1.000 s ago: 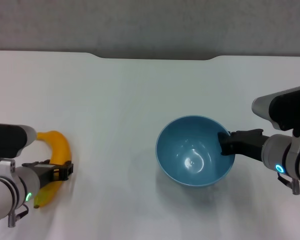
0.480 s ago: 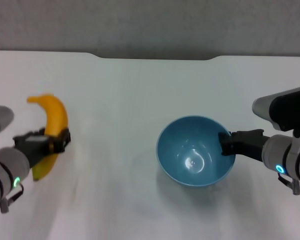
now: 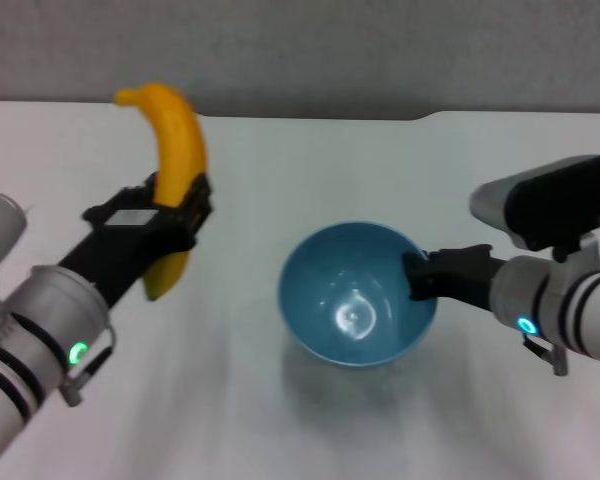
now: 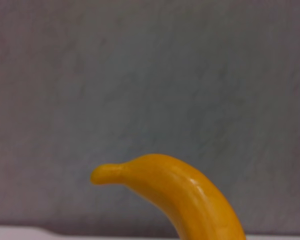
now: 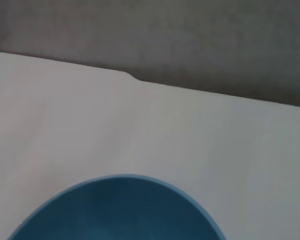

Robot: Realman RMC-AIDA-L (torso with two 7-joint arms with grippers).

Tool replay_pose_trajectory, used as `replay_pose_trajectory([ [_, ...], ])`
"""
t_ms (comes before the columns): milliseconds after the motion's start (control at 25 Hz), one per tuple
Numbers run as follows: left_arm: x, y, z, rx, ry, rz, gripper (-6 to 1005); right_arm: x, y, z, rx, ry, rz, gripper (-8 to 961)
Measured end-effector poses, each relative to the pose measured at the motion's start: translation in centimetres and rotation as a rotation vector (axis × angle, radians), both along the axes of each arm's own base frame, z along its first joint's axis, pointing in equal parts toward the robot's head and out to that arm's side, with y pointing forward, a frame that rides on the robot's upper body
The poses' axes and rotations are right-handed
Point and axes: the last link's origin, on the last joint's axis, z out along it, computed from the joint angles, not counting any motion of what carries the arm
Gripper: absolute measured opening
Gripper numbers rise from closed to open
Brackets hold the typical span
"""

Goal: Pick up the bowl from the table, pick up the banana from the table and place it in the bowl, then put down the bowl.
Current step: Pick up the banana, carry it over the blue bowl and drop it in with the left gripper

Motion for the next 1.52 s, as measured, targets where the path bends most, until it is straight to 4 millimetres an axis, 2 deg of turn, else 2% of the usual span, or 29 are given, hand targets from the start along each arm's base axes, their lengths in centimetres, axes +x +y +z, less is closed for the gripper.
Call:
replay_pose_trajectory([
  [160,1.1,-0.2,-0.9,-0.018,-0.043,-0.052,524,-1.6,0.2,-0.7,-0.005,0.056,0.033,48],
  [640,2.9,-0.9,-2.0,-0.005,-0.152,-0.212,531,-3.1,0.0,-1.4,-0.008,0.105,0.074,49],
  [920,2.8,-0.8,-3.2,-0.039,-0.165,-0.246,536,-4.9,0.1,-1.2,-0.005,0.126,0.121,50],
  [1520,2.5,-0.7,-3.7,-0.053,-0.155,-0.244,545,-6.7,-0.2,-0.6,0.002,0.155,0.166,51],
])
